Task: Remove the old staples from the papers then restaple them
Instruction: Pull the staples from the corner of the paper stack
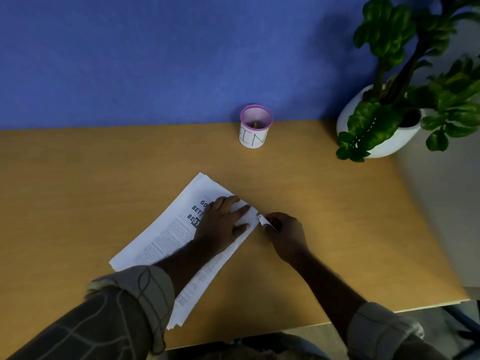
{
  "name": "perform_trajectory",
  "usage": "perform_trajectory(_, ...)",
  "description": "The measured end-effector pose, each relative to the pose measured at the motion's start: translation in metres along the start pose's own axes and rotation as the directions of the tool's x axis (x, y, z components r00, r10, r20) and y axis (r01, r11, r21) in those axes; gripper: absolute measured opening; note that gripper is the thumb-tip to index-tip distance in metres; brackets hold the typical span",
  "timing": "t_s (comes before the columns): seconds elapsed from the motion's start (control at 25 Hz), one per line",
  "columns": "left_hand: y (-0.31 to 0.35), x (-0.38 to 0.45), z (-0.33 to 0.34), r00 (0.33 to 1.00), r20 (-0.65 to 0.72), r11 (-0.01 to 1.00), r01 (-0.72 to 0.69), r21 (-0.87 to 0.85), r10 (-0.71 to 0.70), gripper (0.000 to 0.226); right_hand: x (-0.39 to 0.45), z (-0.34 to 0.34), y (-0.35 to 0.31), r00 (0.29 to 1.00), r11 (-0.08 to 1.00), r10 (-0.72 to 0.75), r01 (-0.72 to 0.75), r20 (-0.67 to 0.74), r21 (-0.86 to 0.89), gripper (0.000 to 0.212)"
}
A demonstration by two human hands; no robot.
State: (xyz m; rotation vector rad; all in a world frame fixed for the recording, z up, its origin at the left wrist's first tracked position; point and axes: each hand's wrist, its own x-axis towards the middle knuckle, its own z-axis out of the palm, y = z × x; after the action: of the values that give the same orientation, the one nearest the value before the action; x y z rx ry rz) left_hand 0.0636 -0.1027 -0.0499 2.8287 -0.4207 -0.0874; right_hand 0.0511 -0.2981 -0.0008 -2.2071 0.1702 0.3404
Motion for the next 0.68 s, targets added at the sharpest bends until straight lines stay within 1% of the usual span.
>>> perform_trajectory(0.04, -0.001, -0.002, 0.002, 1.000, -0.004, 1.000, -0.007, -0.020, 0.007, 0.053, 0.000, 0.004, -0.001, 1.000, 0.999, -0.019, 0.019, -0.009, -0.029, 0.011)
perform_trajectory(0.12, -0.004, -0.003, 0.005, 1.000, -0.001, 0.998, -0.031, -0.047, 0.030, 0.050, -0.002, 0.012, -0.002, 1.000, 0.999, -0.015, 0.014, -0.020, -0.030, 0.009)
perform_trajectory(0.16, -0.005, -0.002, 0.006, 0.999, 0.000, 0.998, -0.046, -0.052, 0.046, 0.049, -0.003, 0.016, -0.001, 1.000, 1.000, 0.007, -0.007, -0.026, 0.009, 0.008)
perform_trajectory(0.2, -0.007, -0.002, 0.006, 0.998, -0.003, 0.997, -0.060, -0.051, 0.060, 0.048, -0.003, 0.017, -0.001, 0.998, 0.993, 0.053, -0.049, -0.033, 0.106, 0.007)
perform_trajectory(0.24, -0.008, -0.001, 0.006, 0.997, -0.005, 0.997, -0.071, -0.042, 0.071, 0.048, -0.003, 0.016, -0.003, 0.993, 0.967, 0.115, -0.104, -0.036, 0.232, 0.012)
perform_trajectory(0.28, -0.008, 0.000, 0.006, 0.997, -0.005, 0.996, -0.078, -0.030, 0.078, 0.048, -0.003, 0.013, -0.006, 0.982, 0.915, 0.189, -0.170, -0.017, 0.366, 0.017)
perform_trajectory(0.32, -0.009, 0.002, 0.006, 0.996, -0.005, 0.996, -0.088, -0.019, 0.088, 0.048, -0.001, 0.009, -0.008, 0.966, 0.846, 0.255, -0.239, 0.031, 0.477, 0.020)
perform_trajectory(0.4, -0.013, 0.005, 0.004, 0.993, -0.004, 0.993, -0.115, -0.025, 0.115, 0.050, 0.001, 0.001, -0.012, 0.932, 0.712, 0.324, -0.355, 0.164, 0.606, 0.022)
perform_trajectory(0.48, -0.019, 0.008, 0.002, 0.988, 0.001, 0.987, -0.155, -0.043, 0.155, 0.051, 0.003, -0.002, -0.012, 0.906, 0.583, 0.347, -0.410, 0.242, 0.701, 0.023)
perform_trajectory(0.56, -0.023, 0.007, 0.004, 0.980, -0.003, 0.979, -0.199, -0.043, 0.199, 0.051, 0.002, -0.003, -0.010, 0.879, 0.423, 0.338, -0.462, 0.337, 0.779, 0.020)
perform_trajectory(0.6, -0.025, 0.006, 0.007, 0.975, -0.002, 0.974, -0.223, -0.045, 0.223, 0.051, 0.000, -0.004, -0.009, 0.876, 0.375, 0.306, -0.471, 0.373, 0.798, 0.020)
perform_trajectory(0.64, -0.026, 0.005, 0.010, 0.970, 0.005, 0.969, -0.243, -0.053, 0.243, 0.050, -0.001, -0.004, -0.008, 0.877, 0.361, 0.277, -0.474, 0.393, 0.803, 0.020)
perform_trajectory(0.68, -0.027, 0.005, 0.011, 0.967, 0.015, 0.965, -0.254, -0.066, 0.256, 0.050, -0.002, -0.003, -0.007, 0.879, 0.371, 0.258, -0.473, 0.400, 0.800, 0.020)
